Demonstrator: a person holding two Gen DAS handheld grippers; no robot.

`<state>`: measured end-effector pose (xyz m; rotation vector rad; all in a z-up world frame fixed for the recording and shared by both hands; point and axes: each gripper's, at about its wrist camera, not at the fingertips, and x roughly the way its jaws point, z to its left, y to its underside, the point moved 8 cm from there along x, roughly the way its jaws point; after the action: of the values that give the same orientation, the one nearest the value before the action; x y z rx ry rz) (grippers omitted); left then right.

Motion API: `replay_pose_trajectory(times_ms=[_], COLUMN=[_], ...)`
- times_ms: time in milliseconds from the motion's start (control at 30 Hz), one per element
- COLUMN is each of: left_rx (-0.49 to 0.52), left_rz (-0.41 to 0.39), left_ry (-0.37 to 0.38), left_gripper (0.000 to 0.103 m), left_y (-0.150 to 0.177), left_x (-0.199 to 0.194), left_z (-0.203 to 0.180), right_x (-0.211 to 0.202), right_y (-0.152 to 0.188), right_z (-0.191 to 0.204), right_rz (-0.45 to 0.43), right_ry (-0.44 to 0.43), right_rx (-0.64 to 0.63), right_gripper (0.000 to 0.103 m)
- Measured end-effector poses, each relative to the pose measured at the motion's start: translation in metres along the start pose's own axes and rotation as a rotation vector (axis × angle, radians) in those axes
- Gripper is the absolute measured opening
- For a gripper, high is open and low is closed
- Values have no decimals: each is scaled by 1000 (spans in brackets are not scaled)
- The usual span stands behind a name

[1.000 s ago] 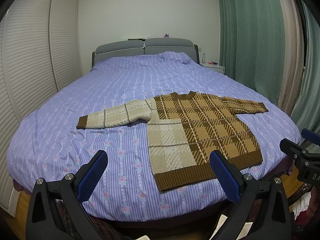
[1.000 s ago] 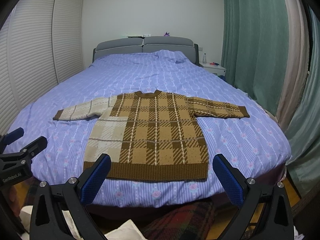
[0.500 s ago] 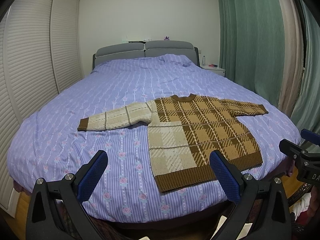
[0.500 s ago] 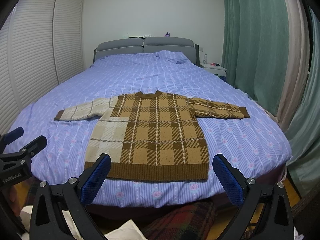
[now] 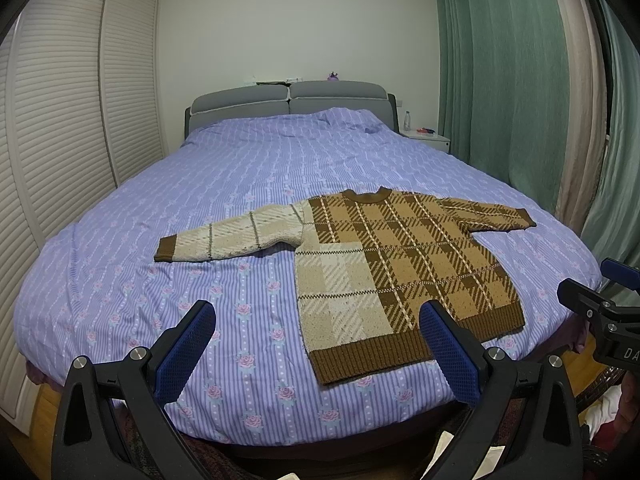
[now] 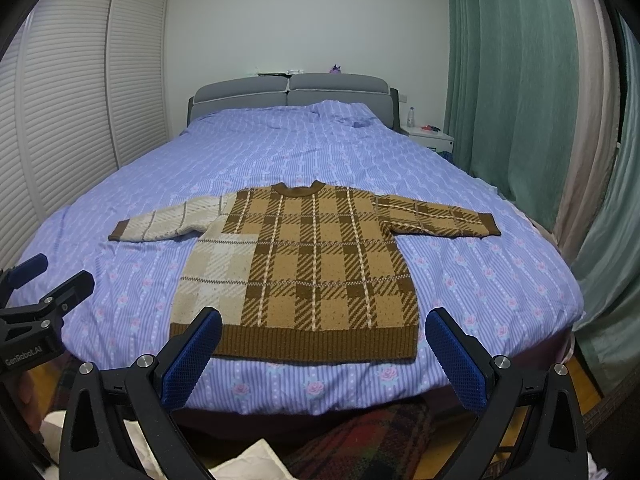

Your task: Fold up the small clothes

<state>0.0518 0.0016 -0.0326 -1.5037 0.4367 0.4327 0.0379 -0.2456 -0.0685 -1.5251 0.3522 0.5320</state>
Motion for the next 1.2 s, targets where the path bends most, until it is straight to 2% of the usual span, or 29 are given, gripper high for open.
replay_pose_trajectory(times_ms=[433,533,633,833,1000,1133,1200], left_rx=[-35,-57,-64,-112,-142,-121,-136], left_rz=[26,17,13,0,1,-3,6], left_ry=[21,-2,-56,-175,-225,-259,-234], left_gripper=[103,103,103,103,103,94,87], left_y=[1,1,0,-13,-26,-40,-45], left_x=[16,23,32,62,91,120,139], left_z=[8,22,43,105,150,181,195], right_x=[9,19,34,76,112,150,167], right_y=[5,7,5,-18,-52,-81,-92], right_z=[6,13,23,74,129,169,185], right_rz=[28,42,55,47,0,-16,-16], right_ry=[-7,2,-15,-100,-175,-208,-227], right_rx=[-1,-18,-21,-85,-160,-180,-175], right_gripper=[103,103,103,103,103,103,103])
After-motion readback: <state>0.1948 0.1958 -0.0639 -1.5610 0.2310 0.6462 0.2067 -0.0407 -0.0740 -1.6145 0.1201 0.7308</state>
